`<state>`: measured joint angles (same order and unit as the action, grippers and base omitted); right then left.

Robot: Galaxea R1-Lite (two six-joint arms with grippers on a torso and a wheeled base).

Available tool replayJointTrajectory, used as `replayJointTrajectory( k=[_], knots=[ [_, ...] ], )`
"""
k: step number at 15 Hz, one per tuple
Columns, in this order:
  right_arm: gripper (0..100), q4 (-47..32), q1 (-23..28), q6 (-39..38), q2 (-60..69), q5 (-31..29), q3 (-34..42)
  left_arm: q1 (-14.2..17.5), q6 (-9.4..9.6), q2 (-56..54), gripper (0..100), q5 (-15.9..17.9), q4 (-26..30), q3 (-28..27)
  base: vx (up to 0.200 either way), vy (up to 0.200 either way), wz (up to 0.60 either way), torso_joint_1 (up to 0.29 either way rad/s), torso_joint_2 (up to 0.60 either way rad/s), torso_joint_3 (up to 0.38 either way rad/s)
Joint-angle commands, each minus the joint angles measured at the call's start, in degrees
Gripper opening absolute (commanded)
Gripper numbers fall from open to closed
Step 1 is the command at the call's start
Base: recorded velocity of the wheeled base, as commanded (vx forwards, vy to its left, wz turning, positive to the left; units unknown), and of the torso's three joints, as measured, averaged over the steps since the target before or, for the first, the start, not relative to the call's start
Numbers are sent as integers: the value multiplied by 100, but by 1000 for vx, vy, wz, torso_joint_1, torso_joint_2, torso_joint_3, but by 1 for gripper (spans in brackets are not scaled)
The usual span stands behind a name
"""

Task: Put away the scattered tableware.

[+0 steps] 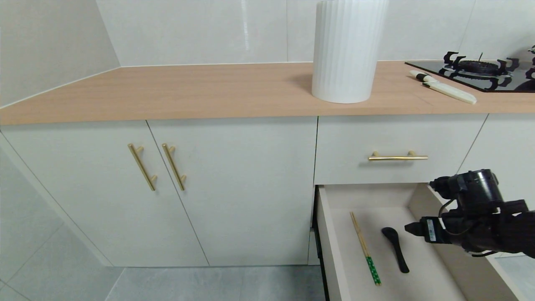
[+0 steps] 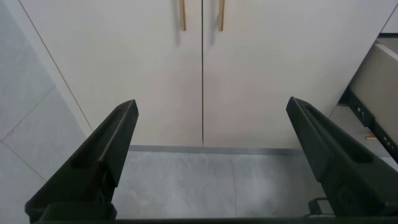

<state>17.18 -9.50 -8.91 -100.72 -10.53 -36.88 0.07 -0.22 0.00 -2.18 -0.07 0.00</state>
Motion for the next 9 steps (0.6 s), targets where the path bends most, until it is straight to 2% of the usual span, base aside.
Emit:
replayJointTrajectory(
  k=[1,3,4,7,9],
  knots=[
    [100,-1445,-44,3,1643,280,-549,1,-4,0,100,-2,-1,0,0,0,0,0,0,0],
    [100,-2456,-263,12,2118,913,-830,1,-4,9,100,-2,-1,0,0,0,0,0,0,0],
    [100,-2931,-316,21,2206,1018,-971,1,-4,0,100,-2,-1,0,0,0,0,0,0,0],
    [100,-3212,-439,21,2214,992,-1032,1,-4,9,100,-2,-1,0,0,0,0,0,0,0],
    [100,-3308,-457,39,2223,983,-1041,1,-13,9,100,-2,-1,0,-200,0,0,5,0,2]
  ],
)
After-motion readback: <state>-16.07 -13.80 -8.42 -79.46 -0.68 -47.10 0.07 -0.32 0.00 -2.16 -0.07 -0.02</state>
